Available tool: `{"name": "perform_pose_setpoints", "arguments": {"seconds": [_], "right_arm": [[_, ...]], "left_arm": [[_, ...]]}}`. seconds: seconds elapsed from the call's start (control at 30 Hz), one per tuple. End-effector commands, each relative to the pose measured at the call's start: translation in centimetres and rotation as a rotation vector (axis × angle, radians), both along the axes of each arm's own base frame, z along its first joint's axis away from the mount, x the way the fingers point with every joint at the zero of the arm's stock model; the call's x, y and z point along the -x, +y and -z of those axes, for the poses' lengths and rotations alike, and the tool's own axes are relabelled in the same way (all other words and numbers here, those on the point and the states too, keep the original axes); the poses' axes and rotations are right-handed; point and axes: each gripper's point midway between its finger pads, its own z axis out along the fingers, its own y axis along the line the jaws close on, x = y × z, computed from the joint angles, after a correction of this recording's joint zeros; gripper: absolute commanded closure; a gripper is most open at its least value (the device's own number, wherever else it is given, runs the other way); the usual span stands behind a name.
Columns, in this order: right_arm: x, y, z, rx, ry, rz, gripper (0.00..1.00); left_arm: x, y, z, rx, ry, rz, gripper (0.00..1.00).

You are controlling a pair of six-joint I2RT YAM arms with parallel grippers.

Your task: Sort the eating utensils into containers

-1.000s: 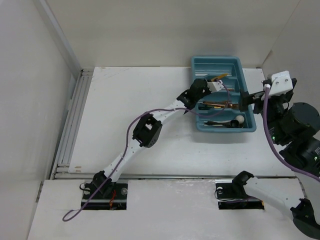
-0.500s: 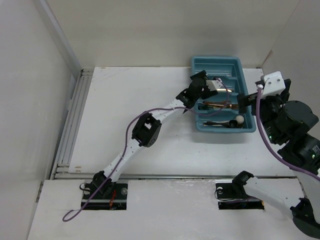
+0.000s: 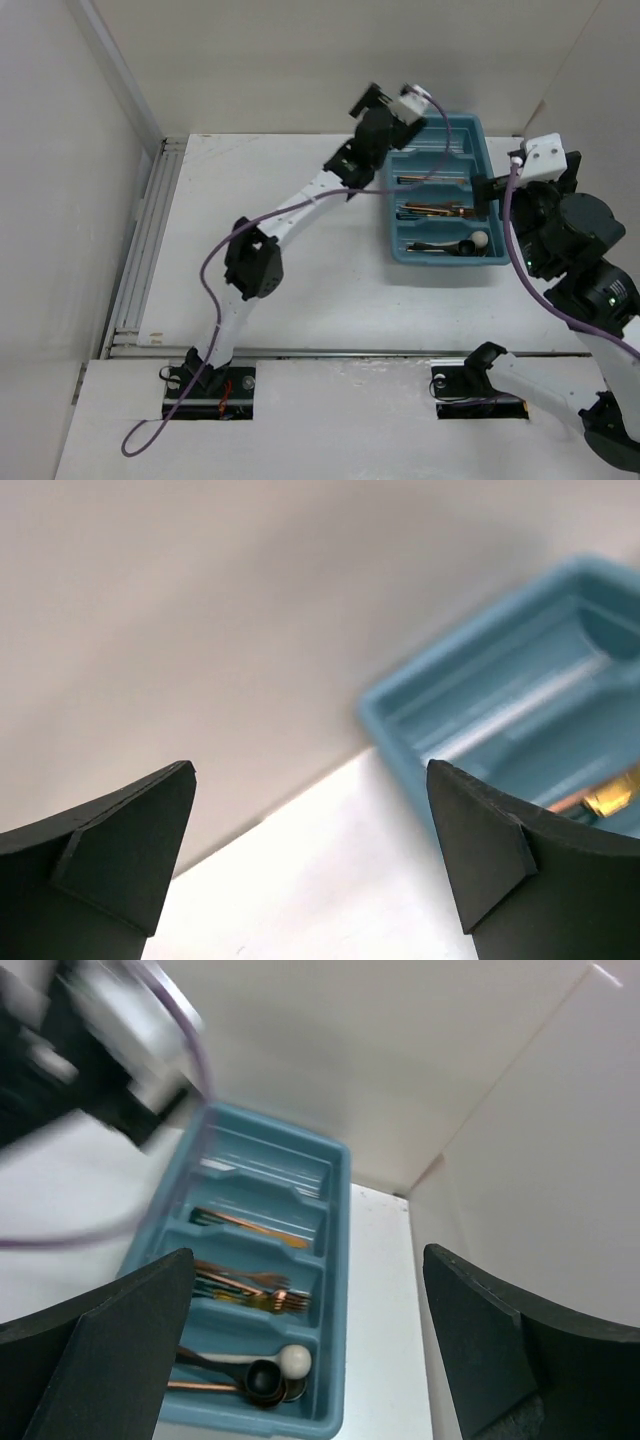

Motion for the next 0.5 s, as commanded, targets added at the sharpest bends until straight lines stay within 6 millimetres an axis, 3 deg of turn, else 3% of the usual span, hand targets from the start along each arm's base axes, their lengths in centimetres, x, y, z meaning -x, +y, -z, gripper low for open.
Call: {"name": "perform_pose_setpoints", "arguments": {"seconds": [0.0, 0.03, 0.07, 0.13, 0.17, 0.2, 0.23, 0.27, 0.3, 0.33, 0.37, 0.4, 0.43, 0.47], "right_arm": [[-1.4, -1.5, -1.3, -0.05, -0.058, 0.161, 0.0], [-1.8, -1.8, -1.0, -0.047, -0.053, 0.195, 0.0], [-1.8, -2.3, -1.3, -0.061, -0.067, 0.221, 0.0], [-2.2, -3.0, -1.5, -0.091, -0.1, 0.271, 0.0], [-2.0, -3.6, -1.8, -0.102, -0.125, 0.292, 0.0], [-1.9, -3.8, -2.1, -0.081, -0.143, 0.296, 0.0], [-2.0, -3.5, -2.6, -0.037, -0.172, 0.271, 0.0], [-1.8, -3.1, -3.3, -0.05, -0.199, 0.234, 0.0], [-2.1, -2.5, -3.2, 0.019, -0.197, 0.194, 0.0], [-2.2, -1.9, -3.7, 0.025, -0.216, 0.159, 0.0], [-2.2, -1.9, -3.7, 0.025, -0.216, 0.159, 0.0], [-2.2, -2.1, -3.6, 0.006, -0.213, 0.174, 0.0], [-2.1, -2.4, -3.5, -0.082, -0.218, 0.199, 0.0], [-1.8, -3.6, -3.1, -0.138, -0.21, 0.272, 0.0]], "left_arm": [[-0.9, 12.8, -9.8, 0.242, -0.002, -0.275, 0.0], [-0.7, 15.7, -8.4, 0.199, 0.104, -0.313, 0.0], [-2.0, 20.8, -8.5, 0.217, 0.145, -0.384, 0.0], [-2.2, 26.3, -8.0, 0.266, 0.227, -0.469, 0.0], [-1.5, 32.1, -8.5, 0.265, 0.258, -0.567, 0.0], [-0.7, 34.9, -9.0, 0.278, 0.261, -0.629, 0.0], [1.4, 40.3, -10.3, 0.323, 0.255, -0.747, 0.0], [2.9, 40.6, -12.1, 0.362, 0.234, -0.744, 0.0], [4.1, 44.5, -11.1, 0.378, 0.254, -0.827, 0.0], [5.7, 46.2, -11.4, 0.402, 0.247, -0.86, 0.0], [7.3, 47.2, -11.4, 0.417, 0.253, -0.867, 0.0], [10.8, 48.1, -10.9, 0.424, 0.249, -0.873, 0.0], [12.5, 48.7, -10.2, 0.396, 0.245, -0.872, 0.0], [14.0, 48.2, -9.5, 0.38, 0.245, -0.832, 0.0]]}}
